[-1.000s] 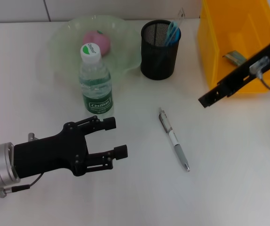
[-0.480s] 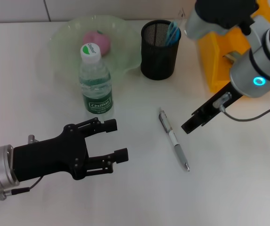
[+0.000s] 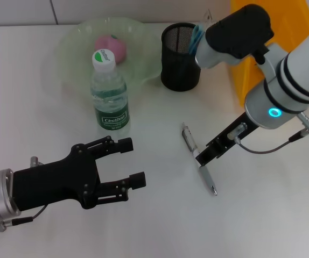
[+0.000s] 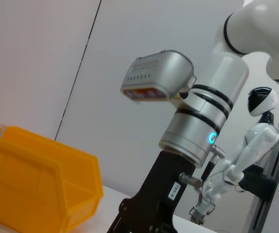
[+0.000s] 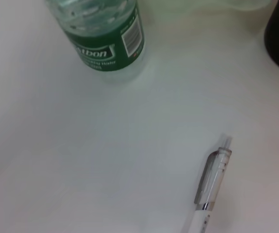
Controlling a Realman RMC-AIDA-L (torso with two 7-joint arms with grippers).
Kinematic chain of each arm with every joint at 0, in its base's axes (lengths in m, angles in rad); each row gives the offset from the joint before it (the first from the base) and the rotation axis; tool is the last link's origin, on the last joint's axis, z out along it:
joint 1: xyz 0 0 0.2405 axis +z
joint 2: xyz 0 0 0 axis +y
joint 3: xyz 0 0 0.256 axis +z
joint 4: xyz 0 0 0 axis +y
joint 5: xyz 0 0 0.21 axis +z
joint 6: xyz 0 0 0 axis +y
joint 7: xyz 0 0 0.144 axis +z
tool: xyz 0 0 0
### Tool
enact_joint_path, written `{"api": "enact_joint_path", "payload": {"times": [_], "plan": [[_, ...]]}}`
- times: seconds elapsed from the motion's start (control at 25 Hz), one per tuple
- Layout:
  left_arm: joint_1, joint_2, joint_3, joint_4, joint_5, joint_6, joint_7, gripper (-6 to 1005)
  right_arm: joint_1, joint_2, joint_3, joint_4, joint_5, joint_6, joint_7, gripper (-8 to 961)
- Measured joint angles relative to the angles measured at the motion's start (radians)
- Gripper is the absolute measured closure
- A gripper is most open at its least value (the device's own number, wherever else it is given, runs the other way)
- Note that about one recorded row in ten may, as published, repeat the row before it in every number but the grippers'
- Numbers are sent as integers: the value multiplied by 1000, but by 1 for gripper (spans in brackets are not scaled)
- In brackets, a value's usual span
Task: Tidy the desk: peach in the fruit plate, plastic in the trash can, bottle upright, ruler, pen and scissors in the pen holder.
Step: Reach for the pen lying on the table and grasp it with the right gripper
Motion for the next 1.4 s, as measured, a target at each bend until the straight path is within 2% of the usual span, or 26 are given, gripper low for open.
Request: {"api": "enact_joint_path", "payload": {"times": [0.32, 0.52, 1.08, 1.4], "plan": [[-1, -1, 4, 0, 0, 1, 6, 167, 23, 0, -74, 74, 22, 92, 0, 240], [1, -2, 4, -1, 0, 1, 16, 167, 47, 0, -93, 113, 23, 113, 0, 278], [5, -3, 5, -1, 1, -2, 17, 167, 58, 0, -103, 152, 18, 154, 0, 471], [6, -2, 3, -1, 1, -3, 17, 167, 65, 0, -135, 178, 14, 185, 0, 470]]}}
